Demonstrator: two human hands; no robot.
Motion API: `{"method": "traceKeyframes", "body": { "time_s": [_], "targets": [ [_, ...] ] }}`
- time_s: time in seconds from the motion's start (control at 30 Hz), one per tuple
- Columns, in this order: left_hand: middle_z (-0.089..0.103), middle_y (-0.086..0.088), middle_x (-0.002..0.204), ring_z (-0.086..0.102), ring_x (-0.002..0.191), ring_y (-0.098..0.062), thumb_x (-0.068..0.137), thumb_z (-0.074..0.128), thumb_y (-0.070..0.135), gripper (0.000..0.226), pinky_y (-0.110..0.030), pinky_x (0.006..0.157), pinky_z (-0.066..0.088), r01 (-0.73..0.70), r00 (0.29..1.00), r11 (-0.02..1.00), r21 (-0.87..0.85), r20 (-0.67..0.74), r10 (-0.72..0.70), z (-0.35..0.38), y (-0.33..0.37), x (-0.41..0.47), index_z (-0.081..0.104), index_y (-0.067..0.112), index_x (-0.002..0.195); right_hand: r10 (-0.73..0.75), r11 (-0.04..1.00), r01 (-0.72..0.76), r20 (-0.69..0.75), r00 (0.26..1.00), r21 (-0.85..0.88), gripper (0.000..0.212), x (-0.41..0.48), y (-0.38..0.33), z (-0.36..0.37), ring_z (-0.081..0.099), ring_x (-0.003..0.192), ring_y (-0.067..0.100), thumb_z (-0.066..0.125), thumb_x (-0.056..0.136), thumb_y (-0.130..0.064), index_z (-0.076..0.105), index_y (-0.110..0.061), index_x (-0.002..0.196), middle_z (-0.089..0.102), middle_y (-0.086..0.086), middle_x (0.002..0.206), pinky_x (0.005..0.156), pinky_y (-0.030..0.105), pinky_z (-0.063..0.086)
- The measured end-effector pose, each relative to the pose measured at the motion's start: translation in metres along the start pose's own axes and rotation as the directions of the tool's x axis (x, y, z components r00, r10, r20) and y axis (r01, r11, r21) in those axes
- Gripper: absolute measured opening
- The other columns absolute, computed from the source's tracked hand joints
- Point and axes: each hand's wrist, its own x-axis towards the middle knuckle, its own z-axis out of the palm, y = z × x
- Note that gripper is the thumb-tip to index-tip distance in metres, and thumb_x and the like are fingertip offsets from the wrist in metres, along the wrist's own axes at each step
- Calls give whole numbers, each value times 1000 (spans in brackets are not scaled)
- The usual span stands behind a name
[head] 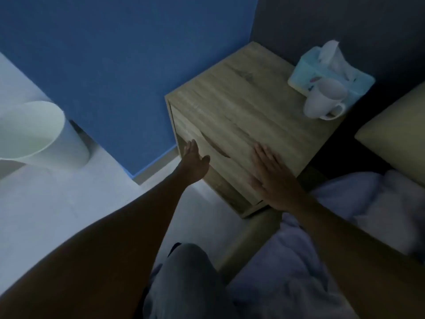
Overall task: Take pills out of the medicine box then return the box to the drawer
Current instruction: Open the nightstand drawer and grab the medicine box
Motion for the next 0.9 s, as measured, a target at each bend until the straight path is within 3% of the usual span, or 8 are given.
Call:
{"method": "traceKeyframes", "body": {
  "time_s": [0.1,0.23,0.33,0.43,0.6,0.9],
  "targets": [
    [-15,-5,167,-10,155,-22,103,44,36,79,-42,126,3,13,998,996,-84,-59,-18,11,-8,19,-8,12,158,47,996,-52,-77,996,-69,72,4,3,10,6,155,24,20,101,-52,13,-9,159,10,9,167,123,49,17],
    [-22,-1,165,-14,153,-17,101,42,46,85,-34,120,2,-79,989,975,-209,-138,51,38,-6,37,-15,17,157,64,990,-78,-122,991,-119,71,7,3,19,8,155,26,22,101,-51,17,-7,158,11,12,167,124,50,15],
    [-25,-2,165,-17,152,-15,101,44,41,88,-28,119,-3,-132,974,955,-266,-214,75,51,1,46,-22,16,155,55,991,-70,-133,990,-117,72,7,4,22,10,154,27,20,101,-50,18,-5,157,13,13,166,124,49,16],
    [-22,-6,165,-12,154,-19,101,48,26,93,-38,126,3,-180,963,929,-324,-251,100,58,4,53,-27,10,152,56,992,-71,-136,989,-105,72,9,3,22,14,154,27,21,100,-49,19,-5,157,15,14,166,123,48,19],
    [-10,-6,168,5,155,-29,96,53,7,101,-51,123,23,-208,959,883,-421,-266,99,60,8,53,-33,14,150,53,993,-67,-136,989,-101,72,9,4,21,17,153,28,25,99,-47,21,-4,156,17,15,165,123,49,19],
    [-16,-10,167,-3,156,-27,100,50,14,95,-50,123,22,-275,938,882,-383,-309,158,56,-10,39,-31,5,150,90,995,-95,-135,987,-29,76,9,-2,17,7,155,22,22,99,-54,11,-9,159,9,9,167,125,45,11]
  ]
}}
